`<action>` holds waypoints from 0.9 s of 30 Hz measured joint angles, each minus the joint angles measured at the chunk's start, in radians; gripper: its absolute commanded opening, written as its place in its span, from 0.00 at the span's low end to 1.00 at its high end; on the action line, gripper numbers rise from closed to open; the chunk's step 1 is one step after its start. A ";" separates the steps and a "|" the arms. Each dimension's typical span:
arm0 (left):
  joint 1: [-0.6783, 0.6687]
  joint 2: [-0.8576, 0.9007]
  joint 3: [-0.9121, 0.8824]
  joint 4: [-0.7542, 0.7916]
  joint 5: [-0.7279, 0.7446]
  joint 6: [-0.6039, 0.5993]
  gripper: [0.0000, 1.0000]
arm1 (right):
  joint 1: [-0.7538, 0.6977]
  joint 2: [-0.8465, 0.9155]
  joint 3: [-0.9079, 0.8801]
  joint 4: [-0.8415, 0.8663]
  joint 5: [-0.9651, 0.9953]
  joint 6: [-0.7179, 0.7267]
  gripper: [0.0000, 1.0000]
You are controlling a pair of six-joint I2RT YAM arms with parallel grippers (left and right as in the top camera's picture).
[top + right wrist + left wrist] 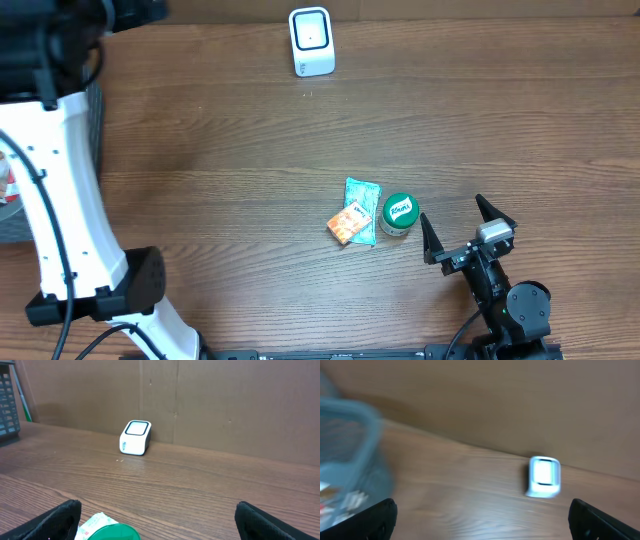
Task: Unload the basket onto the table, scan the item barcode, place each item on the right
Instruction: 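Move the left gripper back into the grey basket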
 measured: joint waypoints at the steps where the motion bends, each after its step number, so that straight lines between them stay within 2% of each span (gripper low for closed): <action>1: 0.025 0.000 0.000 -0.008 -0.013 0.003 1.00 | 0.000 0.000 0.000 0.000 0.000 0.000 1.00; 15: 0.302 0.003 0.000 -0.082 -0.081 0.069 1.00 | 0.000 0.000 0.000 0.000 0.000 0.000 1.00; 27: 0.397 0.135 -0.002 -0.146 -0.097 0.079 1.00 | 0.000 0.000 0.000 0.000 0.000 0.000 1.00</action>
